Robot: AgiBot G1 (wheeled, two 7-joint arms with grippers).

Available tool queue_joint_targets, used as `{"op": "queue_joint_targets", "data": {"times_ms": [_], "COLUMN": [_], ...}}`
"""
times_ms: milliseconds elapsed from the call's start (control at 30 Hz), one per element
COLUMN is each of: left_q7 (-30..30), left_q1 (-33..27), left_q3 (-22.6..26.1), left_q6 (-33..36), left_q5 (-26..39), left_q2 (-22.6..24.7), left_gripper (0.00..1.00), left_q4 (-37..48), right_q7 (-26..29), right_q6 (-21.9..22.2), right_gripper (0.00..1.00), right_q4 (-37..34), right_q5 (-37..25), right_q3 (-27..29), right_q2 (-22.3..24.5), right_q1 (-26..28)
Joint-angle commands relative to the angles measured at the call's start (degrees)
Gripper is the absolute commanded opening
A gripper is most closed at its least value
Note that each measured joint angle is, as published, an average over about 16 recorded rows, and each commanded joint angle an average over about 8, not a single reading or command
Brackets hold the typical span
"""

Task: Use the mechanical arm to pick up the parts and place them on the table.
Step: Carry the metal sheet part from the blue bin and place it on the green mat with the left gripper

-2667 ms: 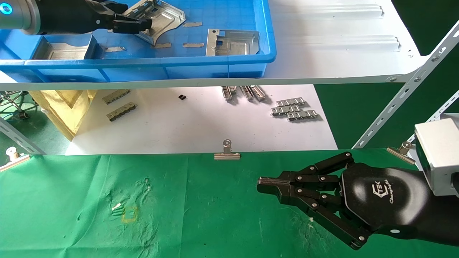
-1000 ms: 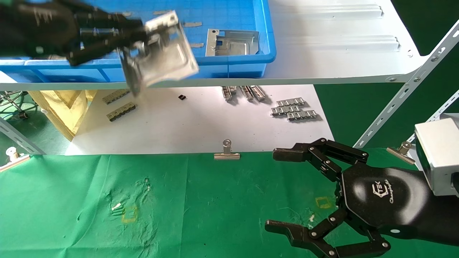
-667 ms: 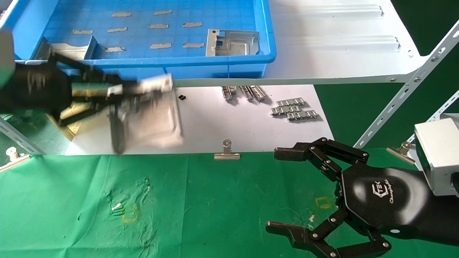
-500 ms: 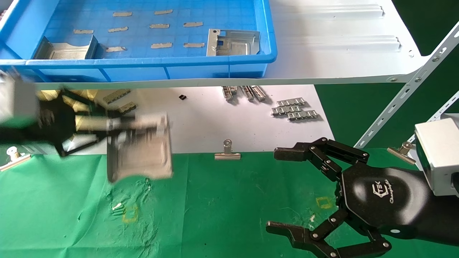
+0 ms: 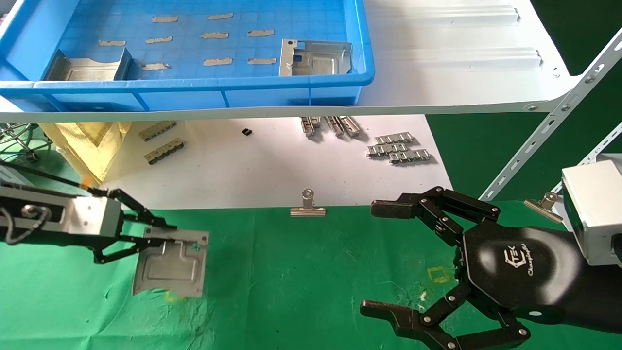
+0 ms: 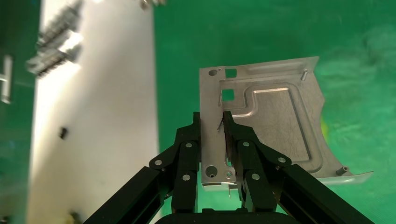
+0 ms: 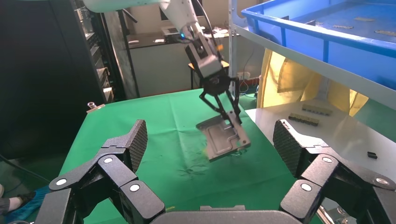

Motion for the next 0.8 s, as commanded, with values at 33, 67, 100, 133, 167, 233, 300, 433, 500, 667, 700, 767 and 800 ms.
{"op": "queue_joint_targets", "data": {"times_ms": [33,67,100,133,167,233,300,433,500,667,700,767,800], "left_q7": [1.70,2.03,2.31,2.56,2.79,3.24,3.73,5.20,5.98,7.05,7.02,6.68,6.31], "left_q1": [-0.19,-0.24,-0.28,-0.32,-0.35,-0.41,-0.42,-0.38,-0.40,-0.76,-0.84,-0.81,-0.66], "left_q3": [0.80,1.01,1.20,1.35,1.50,1.72,1.96,2.47,2.55,1.88,1.64,1.03,0.64], "left_q6": [-0.43,-0.27,-0.11,0.04,0.19,0.45,0.52,0.00,-0.46,0.15,0.58,1.58,2.04], "left_q5": [1.33,1.60,1.82,2.01,2.17,2.40,2.66,3.35,3.48,2.42,2.03,0.96,0.28], "left_q2": [1.11,1.49,1.84,2.13,2.38,2.76,3.08,3.69,3.97,4.16,4.07,3.71,3.47], "left_gripper": [0.01,0.02,0.05,0.08,0.13,0.37,0.62,0.99,1.00,1.00,1.00,1.00,1.00], "left_q4": [2.09,2.99,3.87,4.70,5.50,6.92,8.14,9.94,10.67,12.45,12.77,13.40,13.71], "right_q7": [0.00,0.00,0.00,0.00,0.00,0.00,0.00,0.00,0.00,0.00,0.00,0.00,0.00], "right_q6": [0.00,0.00,0.00,0.00,0.00,0.00,0.00,0.00,0.00,0.00,0.00,0.00,0.00], "right_gripper": [1.00,1.00,1.00,1.00,1.00,1.00,1.00,1.00,1.00,1.00,1.00,1.00,1.00], "right_q4": [0.00,0.00,0.00,0.00,0.00,0.00,0.00,0.00,0.00,0.00,0.00,0.00,0.00], "right_q5": [0.00,0.00,0.00,0.00,0.00,0.00,0.00,0.00,0.00,0.00,0.00,0.00,0.00], "right_q3": [0.00,0.00,0.00,0.00,0.00,0.00,0.00,0.00,0.00,-0.01,-0.01,-0.01,-0.01], "right_q2": [0.00,0.00,0.00,0.00,0.00,0.00,0.00,0.00,0.00,0.00,0.00,0.00,0.00], "right_q1": [0.00,0.00,0.00,0.00,0.00,0.00,0.00,0.00,0.00,0.00,0.00,0.00,0.00]}}
